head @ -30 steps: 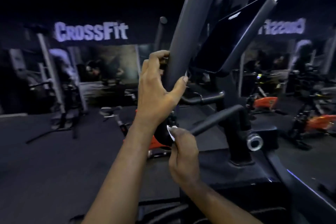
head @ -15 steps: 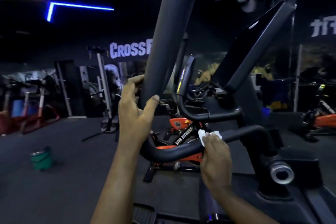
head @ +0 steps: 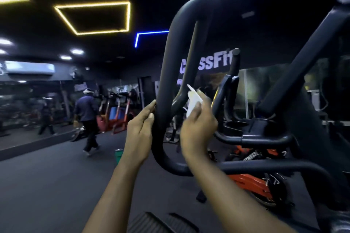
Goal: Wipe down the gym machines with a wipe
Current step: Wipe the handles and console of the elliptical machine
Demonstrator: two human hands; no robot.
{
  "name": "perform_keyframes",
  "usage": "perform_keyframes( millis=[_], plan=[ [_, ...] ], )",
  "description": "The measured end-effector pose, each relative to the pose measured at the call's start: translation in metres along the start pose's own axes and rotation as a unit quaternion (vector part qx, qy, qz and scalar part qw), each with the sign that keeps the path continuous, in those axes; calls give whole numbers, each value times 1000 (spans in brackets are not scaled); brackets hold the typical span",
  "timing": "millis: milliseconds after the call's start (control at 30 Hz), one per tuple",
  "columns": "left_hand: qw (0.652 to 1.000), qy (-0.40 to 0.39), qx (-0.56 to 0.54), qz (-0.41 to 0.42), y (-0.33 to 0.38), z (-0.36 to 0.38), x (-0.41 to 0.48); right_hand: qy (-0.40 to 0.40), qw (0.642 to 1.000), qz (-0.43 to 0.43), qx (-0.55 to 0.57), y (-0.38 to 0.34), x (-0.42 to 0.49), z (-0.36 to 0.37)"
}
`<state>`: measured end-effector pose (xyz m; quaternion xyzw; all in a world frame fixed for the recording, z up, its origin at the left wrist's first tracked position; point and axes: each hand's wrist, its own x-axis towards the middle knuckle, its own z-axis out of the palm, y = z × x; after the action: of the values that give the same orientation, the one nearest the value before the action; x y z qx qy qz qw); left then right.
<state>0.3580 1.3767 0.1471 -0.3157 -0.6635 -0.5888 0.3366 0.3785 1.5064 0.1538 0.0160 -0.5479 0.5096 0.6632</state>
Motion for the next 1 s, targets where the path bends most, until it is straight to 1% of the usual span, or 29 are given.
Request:
perform_keyframes(
  millis=[33,100,133,200,333,400,467,567,667,767,833,867,933,967,1000],
  plan=[
    [1000,-2,4,0,5,-4,-3,-45,998,-37,32,-9,-7,7],
    [1000,-1,6,0,12,-8,-3,-144,984,-89,53,-8,-31,18],
    [1000,3,9,-2,15,-10,-3,-172,979,-99,53,-3,-44,20],
    [1000,2,6,0,19,-14,2,-194,974,-106,53,6,-60,23],
    [1000,11,11,20,20,-19,13,-156,978,-136,31,-4,-27,41],
    [999,5,7,39,24,-18,22,-133,976,-171,17,-9,-7,51],
    [999,-2,6,46,29,-15,30,-133,971,-199,10,-6,-1,52],
    [998,1,15,56,35,-10,41,-114,971,-212,-7,4,-4,42],
    [997,-1,27,71,41,-8,51,-67,976,-204,26,-15,25,42],
    [997,-6,18,78,48,-7,63,-37,971,-232,45,-49,83,55],
    [996,-8,15,85,55,-6,71,-80,957,-277,24,-57,103,62],
    [996,-7,15,90,58,-7,74,-112,943,-313,-1,-54,103,63],
    [995,-5,12,100,63,-6,78,-154,904,-395,-56,-41,98,59],
    [995,-4,10,98,64,-6,79,-168,891,-416,-70,-35,100,55],
    [995,-3,8,98,65,-4,81,-178,887,-421,-68,-33,109,52]
  ],
)
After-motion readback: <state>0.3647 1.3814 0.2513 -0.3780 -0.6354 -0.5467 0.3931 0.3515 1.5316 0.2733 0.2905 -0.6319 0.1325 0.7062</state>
